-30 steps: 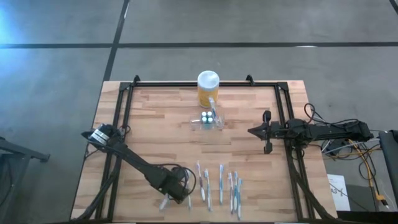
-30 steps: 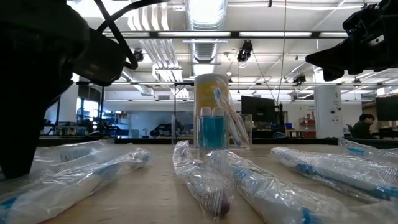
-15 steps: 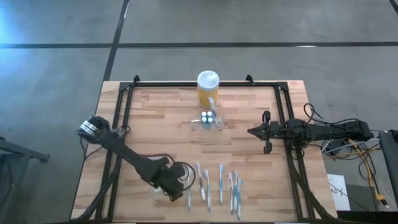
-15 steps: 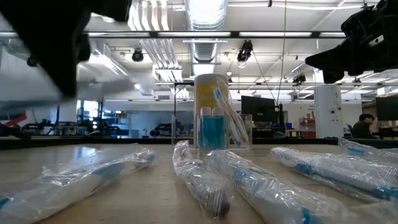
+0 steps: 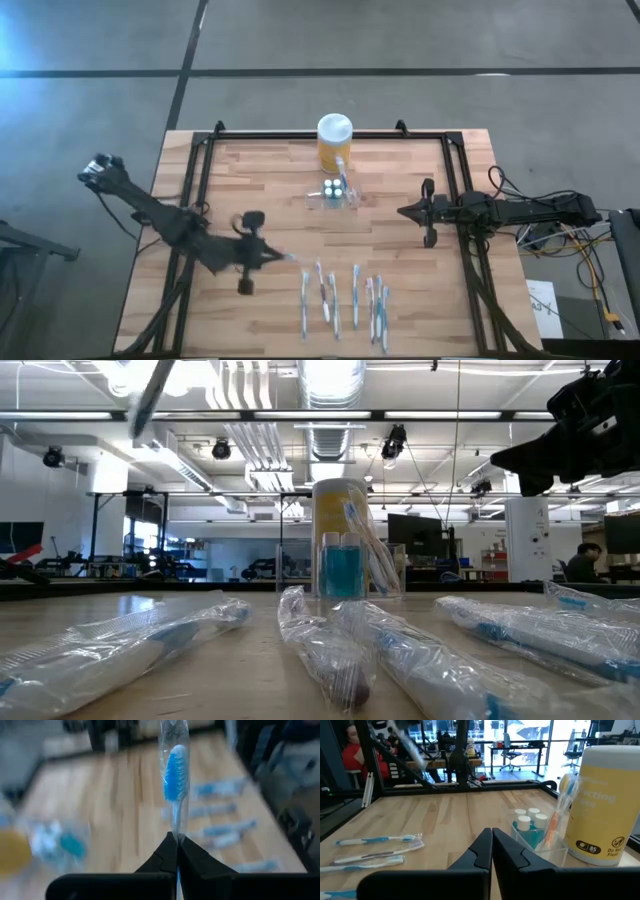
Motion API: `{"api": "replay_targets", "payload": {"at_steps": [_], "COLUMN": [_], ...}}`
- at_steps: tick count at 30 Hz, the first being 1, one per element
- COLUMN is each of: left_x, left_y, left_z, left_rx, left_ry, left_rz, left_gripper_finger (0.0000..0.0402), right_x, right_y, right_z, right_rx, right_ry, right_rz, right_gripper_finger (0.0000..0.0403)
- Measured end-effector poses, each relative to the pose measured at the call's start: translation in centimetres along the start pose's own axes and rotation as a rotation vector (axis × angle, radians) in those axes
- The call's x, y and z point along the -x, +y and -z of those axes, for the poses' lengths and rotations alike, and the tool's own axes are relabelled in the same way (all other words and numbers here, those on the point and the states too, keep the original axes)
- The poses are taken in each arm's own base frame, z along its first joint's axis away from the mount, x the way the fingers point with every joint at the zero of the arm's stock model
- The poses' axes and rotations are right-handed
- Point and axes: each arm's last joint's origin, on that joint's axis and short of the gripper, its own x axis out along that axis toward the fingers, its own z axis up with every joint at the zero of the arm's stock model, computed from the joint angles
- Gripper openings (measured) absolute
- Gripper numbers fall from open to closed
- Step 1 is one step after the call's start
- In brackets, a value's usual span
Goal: Pick & Place toothbrushing station
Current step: Put the blue toothbrush into the transparent organizer
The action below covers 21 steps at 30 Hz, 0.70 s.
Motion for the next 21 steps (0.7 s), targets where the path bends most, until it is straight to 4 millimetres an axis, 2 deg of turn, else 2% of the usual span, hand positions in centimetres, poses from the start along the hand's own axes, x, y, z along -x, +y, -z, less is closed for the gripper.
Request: {"api": "replay_targets", "payload": {"at_steps": [4,10,15,21], "left_x": [1.6,2.6,2.2,1.1], "left_y": [2.9,6.1,7.3,7.7], "left_z": [1.5,5.7,9.6,13.1], "left_rx": [-0.014,0.045,0.073,0.123], "left_ry": [-0.236,-0.416,-0.487,-0.578], "left_rz": [0.021,0.056,-0.005,-0.024], "left_gripper_finger": [0.0002,0.0002,0.0001,0.0001], "right_x": [0.0,0.0,0.0,0.0], "right_y": [0.0,0.0,0.0,0.0], "right_z": [0.0,0.0,0.3,0.2], "right_rx": [0.002,0.005,0.009,0.035], "right_ry": [-0.003,0.001,0.035,0.021], "right_rz": [0.0,0.0,0.002,0.002], "right_gripper_finger": [0.0008,0.0008,0.0008,0.0008]}}
